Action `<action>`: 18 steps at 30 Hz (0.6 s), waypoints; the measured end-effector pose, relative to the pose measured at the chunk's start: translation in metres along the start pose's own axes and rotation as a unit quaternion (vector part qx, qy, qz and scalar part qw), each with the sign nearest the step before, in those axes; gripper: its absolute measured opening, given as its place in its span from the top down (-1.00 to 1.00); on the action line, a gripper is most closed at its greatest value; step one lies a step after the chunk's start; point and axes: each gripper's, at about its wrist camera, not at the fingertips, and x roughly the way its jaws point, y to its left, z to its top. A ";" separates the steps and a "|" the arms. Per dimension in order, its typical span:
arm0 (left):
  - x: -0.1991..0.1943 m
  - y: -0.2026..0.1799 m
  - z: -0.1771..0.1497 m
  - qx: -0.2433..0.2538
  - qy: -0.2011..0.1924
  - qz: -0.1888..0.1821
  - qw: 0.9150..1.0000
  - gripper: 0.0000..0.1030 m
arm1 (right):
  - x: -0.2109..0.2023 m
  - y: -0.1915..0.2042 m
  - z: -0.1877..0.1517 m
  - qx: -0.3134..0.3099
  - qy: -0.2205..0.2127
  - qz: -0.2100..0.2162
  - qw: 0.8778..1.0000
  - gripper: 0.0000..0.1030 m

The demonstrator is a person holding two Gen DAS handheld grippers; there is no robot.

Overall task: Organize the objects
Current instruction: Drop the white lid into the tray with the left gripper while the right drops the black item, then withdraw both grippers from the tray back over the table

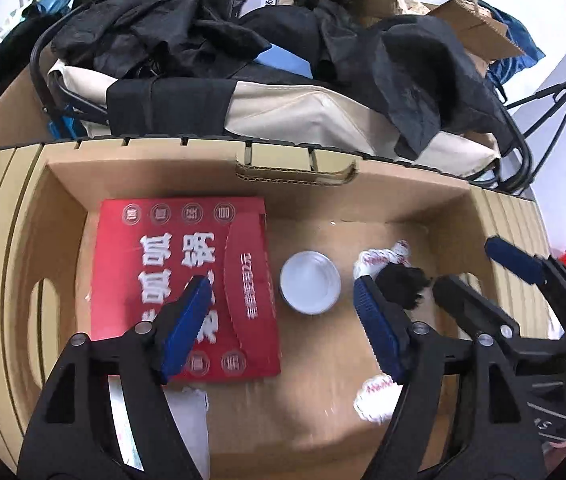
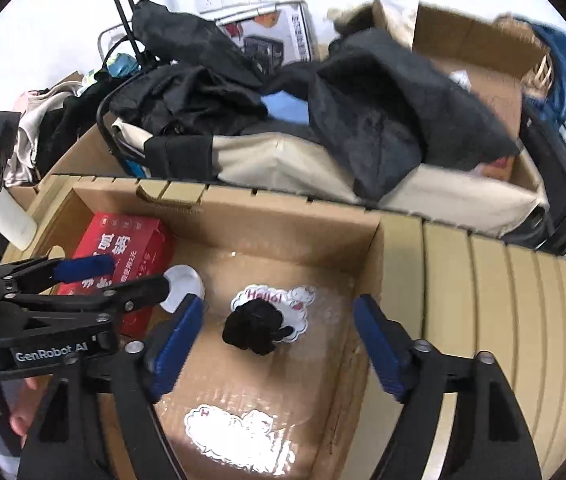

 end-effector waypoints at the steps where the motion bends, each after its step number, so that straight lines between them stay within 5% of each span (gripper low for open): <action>1: -0.011 -0.001 0.000 0.003 -0.004 -0.006 1.000 -0.37 | -0.007 0.003 0.001 -0.007 -0.006 -0.005 1.000 -0.60; 9: -0.124 -0.004 -0.013 0.065 -0.058 0.038 0.995 -0.86 | -0.091 0.004 0.008 -0.028 -0.027 -0.005 0.999 -0.60; 18: -0.228 0.015 -0.071 0.060 -0.124 0.116 0.984 -0.93 | -0.193 0.005 -0.018 -0.023 -0.058 -0.029 0.998 -0.60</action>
